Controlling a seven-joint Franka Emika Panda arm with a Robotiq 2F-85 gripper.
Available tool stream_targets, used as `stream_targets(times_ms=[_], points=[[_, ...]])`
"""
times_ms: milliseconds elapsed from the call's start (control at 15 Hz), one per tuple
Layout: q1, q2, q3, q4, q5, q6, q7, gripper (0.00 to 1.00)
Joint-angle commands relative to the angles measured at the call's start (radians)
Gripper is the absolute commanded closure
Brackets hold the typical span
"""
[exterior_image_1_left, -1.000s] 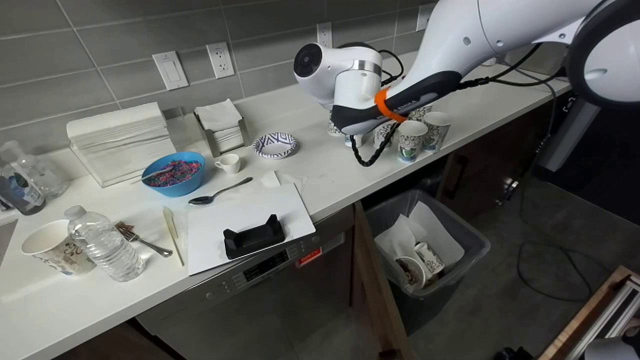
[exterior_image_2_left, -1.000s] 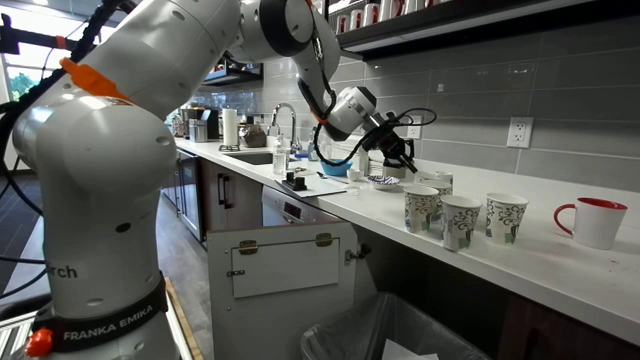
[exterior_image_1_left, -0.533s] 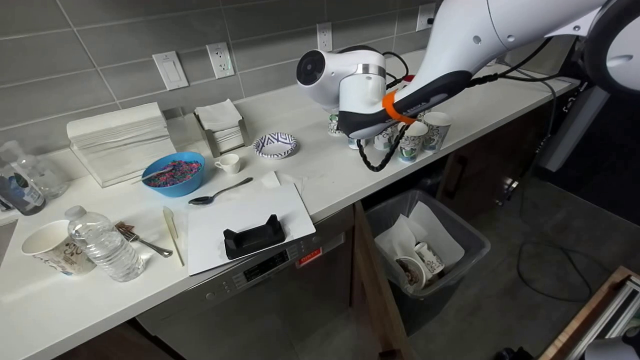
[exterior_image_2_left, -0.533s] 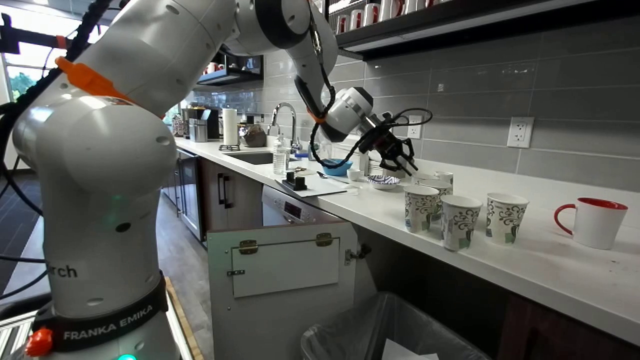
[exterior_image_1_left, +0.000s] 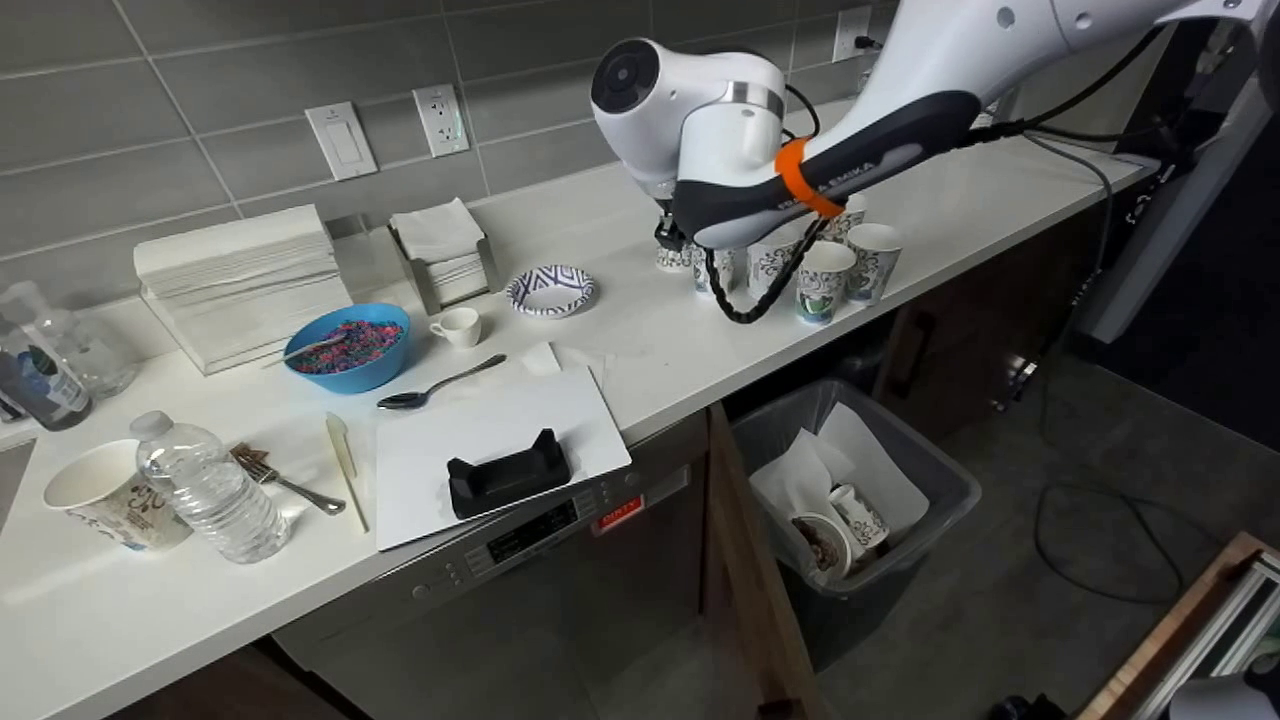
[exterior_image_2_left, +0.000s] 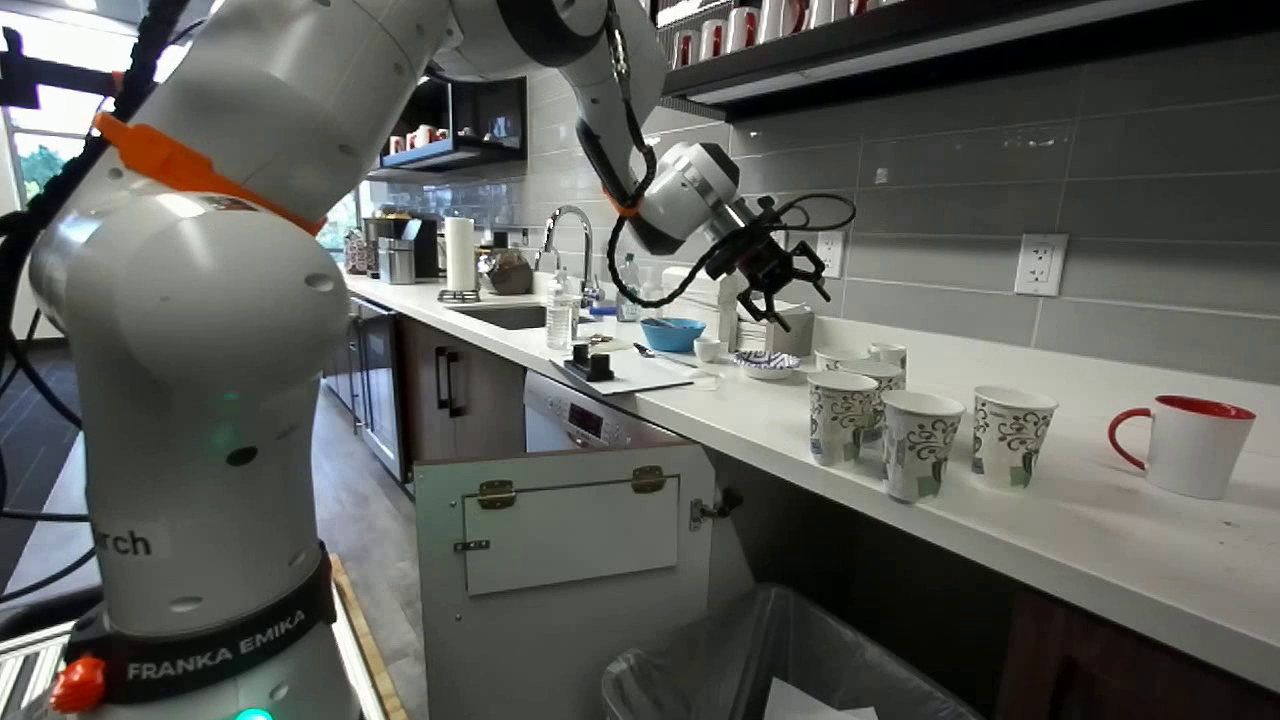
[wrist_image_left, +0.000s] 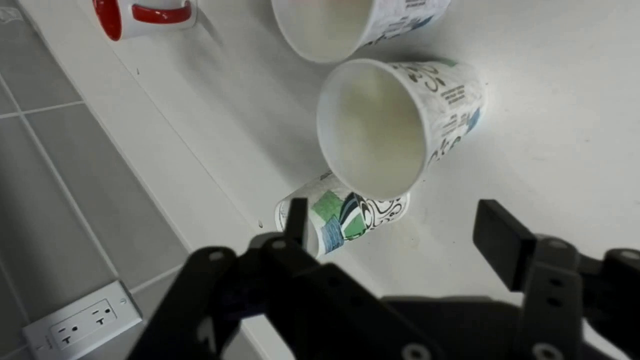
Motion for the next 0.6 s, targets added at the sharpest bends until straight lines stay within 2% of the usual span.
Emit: stream_targets(times_ms=[0, 333, 533], points=[[-0.067, -0.109, 0.049, -0.077, 0.190, 0.014, -0.061, 0.00], [-0.106, -0.214, 0.049, -0.117, 0.478, -0.025, -0.141, 0.00], [-0.126, -0.268, 0.045, -0.158, 0.608, -0.002, -0.174, 0.00]])
